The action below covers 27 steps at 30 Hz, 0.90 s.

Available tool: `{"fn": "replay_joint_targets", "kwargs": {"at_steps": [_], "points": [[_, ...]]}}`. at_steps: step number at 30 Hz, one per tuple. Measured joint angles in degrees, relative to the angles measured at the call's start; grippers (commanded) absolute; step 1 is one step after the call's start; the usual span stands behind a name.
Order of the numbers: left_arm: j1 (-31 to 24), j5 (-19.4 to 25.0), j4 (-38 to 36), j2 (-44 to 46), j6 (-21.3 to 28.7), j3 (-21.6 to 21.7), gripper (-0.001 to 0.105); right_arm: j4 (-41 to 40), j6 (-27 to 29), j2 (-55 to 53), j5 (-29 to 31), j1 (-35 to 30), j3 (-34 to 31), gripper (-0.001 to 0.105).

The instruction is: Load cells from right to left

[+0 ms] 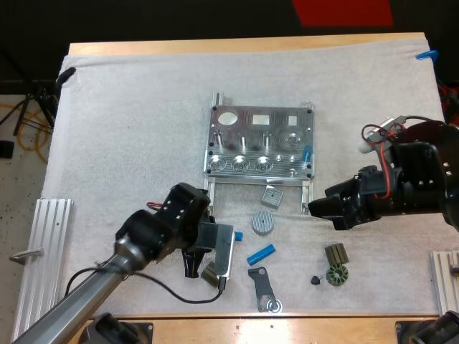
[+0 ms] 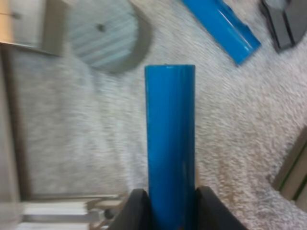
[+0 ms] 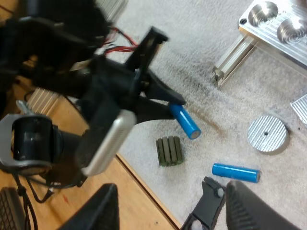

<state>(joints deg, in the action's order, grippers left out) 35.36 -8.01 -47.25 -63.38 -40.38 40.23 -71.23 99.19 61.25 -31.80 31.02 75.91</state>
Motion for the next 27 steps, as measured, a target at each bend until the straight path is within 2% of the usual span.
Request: {"fn": "replay_joint_targets", "kwargs": {"at_steps": [6,16,19,21,27], "points": [[0.00,-2.71,-0.11,7.19,-5.10,0.00,0.009,2.64,-2.36,0.28,0.00,0.00,-2.53,0.050],[0.00,-5.09,-0.21,14.61,-5.62,0.00,0.009,8.09,-10.33,0.28,-4.66,0.00,-7.36,0.050],[0.00,-7.07,0.00,15.58,-7.70,0.00,0.009,10.09,-11.68,0.28,-4.75,1.35,-8.21,0.050],[0.00,-9.99,1.04,16.00,-10.20,0.00,0.009,11.87,-13.53,0.28,-4.64,3.30,-8.79,0.050],[0.00,-14.22,4.01,16.19,-11.55,0.00,0.009,19.12,-18.74,0.33,-1.23,9.96,-12.00,0.050]]}}
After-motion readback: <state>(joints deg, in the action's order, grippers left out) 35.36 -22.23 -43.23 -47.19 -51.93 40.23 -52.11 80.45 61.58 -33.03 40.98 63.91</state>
